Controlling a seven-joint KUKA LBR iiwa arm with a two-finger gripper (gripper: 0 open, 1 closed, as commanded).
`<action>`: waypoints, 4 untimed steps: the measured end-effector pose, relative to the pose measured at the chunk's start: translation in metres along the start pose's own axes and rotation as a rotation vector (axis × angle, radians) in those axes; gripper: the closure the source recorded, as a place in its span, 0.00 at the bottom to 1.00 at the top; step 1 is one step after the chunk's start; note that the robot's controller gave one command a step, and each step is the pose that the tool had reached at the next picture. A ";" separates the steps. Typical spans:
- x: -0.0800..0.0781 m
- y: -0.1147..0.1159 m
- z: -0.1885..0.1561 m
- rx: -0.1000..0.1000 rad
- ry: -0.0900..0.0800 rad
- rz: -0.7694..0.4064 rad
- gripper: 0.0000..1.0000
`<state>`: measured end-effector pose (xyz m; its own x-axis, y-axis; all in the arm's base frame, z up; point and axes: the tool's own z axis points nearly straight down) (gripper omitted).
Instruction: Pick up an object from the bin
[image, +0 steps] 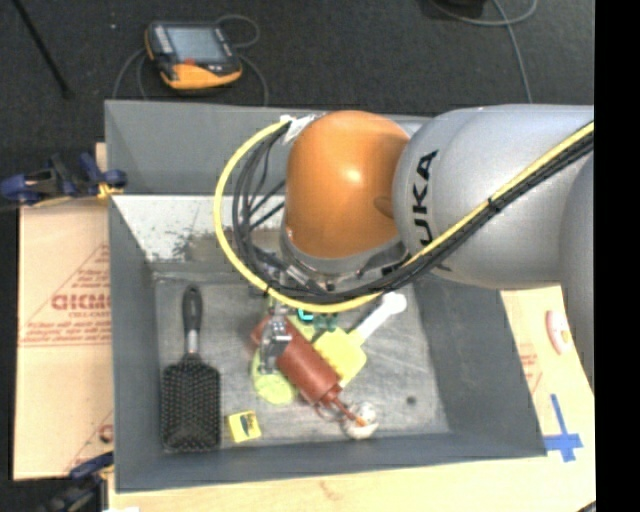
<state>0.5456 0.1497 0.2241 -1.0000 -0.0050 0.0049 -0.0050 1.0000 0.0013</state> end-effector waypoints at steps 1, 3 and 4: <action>-0.002 -0.001 -0.004 -0.001 -0.008 0.003 0.00; -0.005 -0.007 0.063 0.002 -0.011 -0.265 0.00; -0.014 -0.010 0.098 0.004 -0.007 -0.474 0.00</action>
Offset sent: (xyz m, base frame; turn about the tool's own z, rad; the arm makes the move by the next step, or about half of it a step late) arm 0.0095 0.0025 -0.1174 -0.3501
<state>0.5591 0.1397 0.1259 -0.8875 -0.4609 -0.0021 -0.4609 0.8875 -0.0023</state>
